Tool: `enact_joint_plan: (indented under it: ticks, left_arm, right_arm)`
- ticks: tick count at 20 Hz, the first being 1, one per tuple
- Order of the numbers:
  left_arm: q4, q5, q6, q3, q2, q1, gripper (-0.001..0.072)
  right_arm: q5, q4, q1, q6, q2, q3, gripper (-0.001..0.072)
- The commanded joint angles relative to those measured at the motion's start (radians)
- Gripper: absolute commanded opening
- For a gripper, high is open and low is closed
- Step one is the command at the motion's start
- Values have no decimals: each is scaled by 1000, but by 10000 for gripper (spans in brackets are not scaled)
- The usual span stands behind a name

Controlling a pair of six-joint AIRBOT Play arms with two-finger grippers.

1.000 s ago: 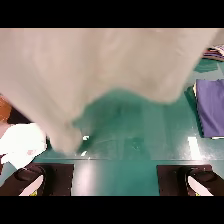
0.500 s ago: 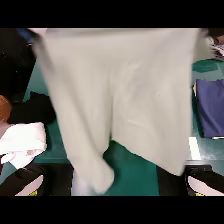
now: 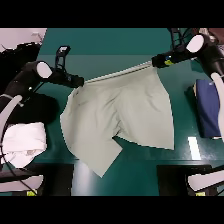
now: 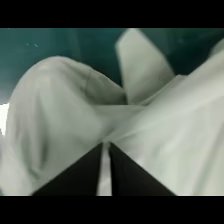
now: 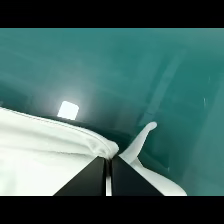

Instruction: Fold the shirts.

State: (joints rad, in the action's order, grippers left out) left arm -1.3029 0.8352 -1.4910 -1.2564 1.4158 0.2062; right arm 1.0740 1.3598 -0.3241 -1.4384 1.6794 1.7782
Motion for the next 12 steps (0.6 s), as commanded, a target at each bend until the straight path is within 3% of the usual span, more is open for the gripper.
enact_joint_plan:
  ticks: [1,2,3,4,6,8,12]
  left_arm:
    - [2,-64,-35,-61,100,-30,389]
    - [1,-45,-58,-82,100,-48,466]
    - [1,13,-58,-114,100,-71,467]
    - [0,95,-54,-149,98,-96,467]
    - [-4,274,-40,-183,69,-158,467]
    - [-23,365,-23,-130,-5,-209,467]
    - [-24,383,-32,231,-271,-224,467]
  right_arm:
    - [47,-7,1,-1,118,115,21]
    - [84,-7,1,-1,136,153,69]
    - [112,-6,1,-1,147,184,283]
    - [137,-6,3,-1,145,202,390]
    - [203,-6,13,-1,109,208,390]
    - [288,-7,34,0,63,208,388]
    - [439,-7,74,9,-26,208,365]
